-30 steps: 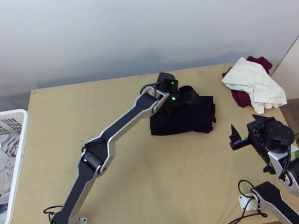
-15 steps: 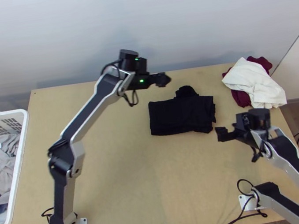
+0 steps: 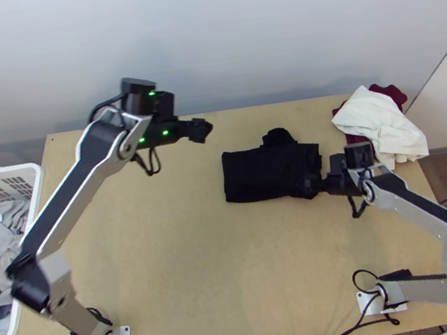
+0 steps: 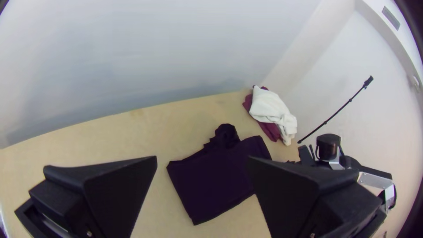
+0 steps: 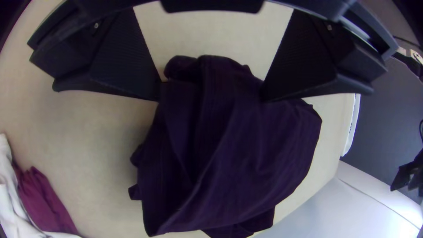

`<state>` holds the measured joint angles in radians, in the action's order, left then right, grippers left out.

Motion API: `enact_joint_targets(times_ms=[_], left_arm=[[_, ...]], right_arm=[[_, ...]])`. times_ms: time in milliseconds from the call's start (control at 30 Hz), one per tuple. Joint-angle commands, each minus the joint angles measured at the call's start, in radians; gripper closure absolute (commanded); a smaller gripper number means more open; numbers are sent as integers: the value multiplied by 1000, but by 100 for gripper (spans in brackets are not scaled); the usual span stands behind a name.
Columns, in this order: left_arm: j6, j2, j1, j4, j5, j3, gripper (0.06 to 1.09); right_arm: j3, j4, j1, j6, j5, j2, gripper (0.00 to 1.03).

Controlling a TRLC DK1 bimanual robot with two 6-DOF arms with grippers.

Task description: Fold the t-shirt

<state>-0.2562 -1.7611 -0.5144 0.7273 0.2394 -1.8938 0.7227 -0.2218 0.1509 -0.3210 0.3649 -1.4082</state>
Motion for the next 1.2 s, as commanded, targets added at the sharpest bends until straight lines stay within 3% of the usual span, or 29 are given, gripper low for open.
enact_joint_targets(times_ms=[0,200,267,300,333,400,567,767,900,1167], left_arm=[[11,120,10,-3,-55,96,11],[12,160,33,-2,-69,130,11],[17,173,40,-2,-71,145,11],[18,180,43,-2,-71,150,11],[18,183,47,-2,-71,154,11],[18,187,59,-2,-71,160,11],[20,199,77,3,-71,168,11],[29,209,99,11,-71,202,11],[43,241,99,4,-68,263,11],[48,273,125,-16,-68,348,11]], right_arm=[[57,70,27,-21,32,-172,3],[87,81,90,-21,25,-284,4],[109,81,116,-18,9,-299,16],[118,84,125,-15,-4,-298,26],[130,90,131,-12,-21,-296,45],[167,90,142,25,-26,-296,99],[215,70,134,28,-37,-179,99],[300,48,95,26,-113,23,99],[396,4,44,68,-146,95,99],[535,70,-171,163,-170,3,99]])
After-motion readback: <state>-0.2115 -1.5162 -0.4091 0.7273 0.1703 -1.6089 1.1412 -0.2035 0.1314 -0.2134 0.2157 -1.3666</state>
